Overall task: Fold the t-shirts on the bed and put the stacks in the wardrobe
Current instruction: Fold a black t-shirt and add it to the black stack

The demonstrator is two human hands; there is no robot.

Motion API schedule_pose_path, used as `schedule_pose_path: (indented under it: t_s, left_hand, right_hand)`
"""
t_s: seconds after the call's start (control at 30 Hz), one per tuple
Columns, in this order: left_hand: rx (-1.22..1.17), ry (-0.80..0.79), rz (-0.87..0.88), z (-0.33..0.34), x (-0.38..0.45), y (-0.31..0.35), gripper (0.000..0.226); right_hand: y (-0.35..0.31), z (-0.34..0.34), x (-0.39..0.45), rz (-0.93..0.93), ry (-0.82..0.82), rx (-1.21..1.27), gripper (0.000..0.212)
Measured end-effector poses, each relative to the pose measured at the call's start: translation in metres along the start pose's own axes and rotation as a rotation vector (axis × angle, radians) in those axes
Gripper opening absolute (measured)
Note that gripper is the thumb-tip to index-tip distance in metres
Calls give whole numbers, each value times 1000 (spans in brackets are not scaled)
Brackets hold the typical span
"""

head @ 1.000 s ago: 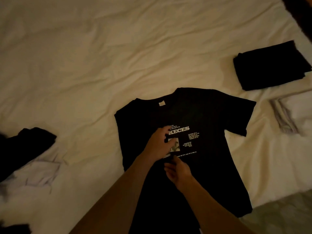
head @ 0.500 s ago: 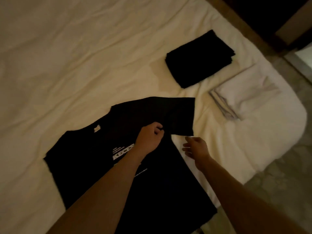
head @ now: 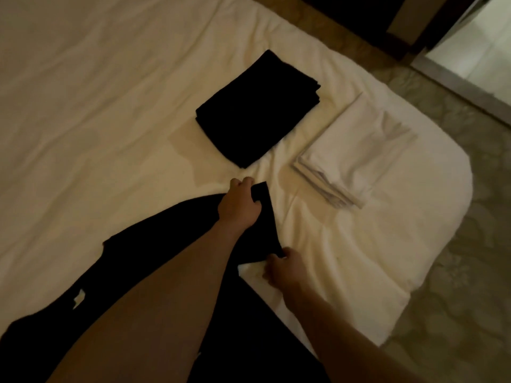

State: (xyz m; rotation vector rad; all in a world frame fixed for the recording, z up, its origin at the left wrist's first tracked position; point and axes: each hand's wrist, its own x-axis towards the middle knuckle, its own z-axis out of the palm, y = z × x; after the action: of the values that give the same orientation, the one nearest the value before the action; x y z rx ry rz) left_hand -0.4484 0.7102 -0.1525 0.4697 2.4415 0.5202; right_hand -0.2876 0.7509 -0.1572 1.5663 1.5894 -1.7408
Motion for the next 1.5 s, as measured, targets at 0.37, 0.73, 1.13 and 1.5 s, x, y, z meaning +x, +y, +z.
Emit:
schedule_pose_path:
  t_s: [0.37,0.73,1.13,1.5]
  left_hand:
    - [-413,247,-15,-36,-20,20,5]
    - [-846,310,-198,-79,-134,-91,14]
    - [-414,587,-562,12,-280,-206,66]
    - [-30,423,-554,38,-285,-223,72]
  right_hand:
    - [-29,-27,-27,-365,169,-96,12]
    - [4,33,-101,-828,122,-559,12]
    - [40,86,-107,-875,-61,-1490,49]
    - [33,132,-75,-1137,-192,-1697,35]
